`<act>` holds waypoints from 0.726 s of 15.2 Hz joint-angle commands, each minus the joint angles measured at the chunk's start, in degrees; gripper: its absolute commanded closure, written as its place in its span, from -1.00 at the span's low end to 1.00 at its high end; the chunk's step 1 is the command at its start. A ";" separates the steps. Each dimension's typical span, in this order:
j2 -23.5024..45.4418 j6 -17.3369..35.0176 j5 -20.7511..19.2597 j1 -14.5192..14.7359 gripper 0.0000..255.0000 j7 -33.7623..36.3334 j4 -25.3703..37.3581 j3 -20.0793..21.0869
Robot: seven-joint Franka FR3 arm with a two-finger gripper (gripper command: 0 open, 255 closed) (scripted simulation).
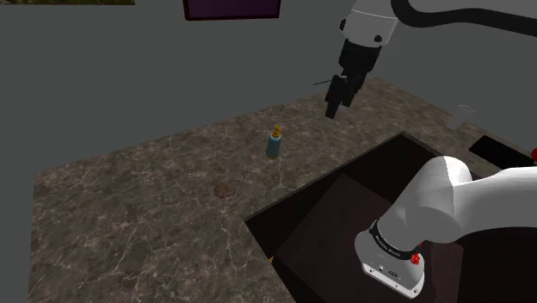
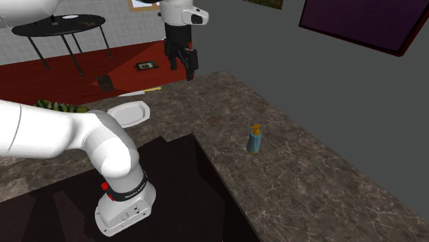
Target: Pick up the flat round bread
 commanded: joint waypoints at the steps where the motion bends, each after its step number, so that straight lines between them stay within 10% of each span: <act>1: 0.00 0.00 0.00 0.00 -1.00 0.00 0.00 0.00; 11: 13.08 21.02 -0.82 3.05 -1.00 -8.78 -7.47 0.20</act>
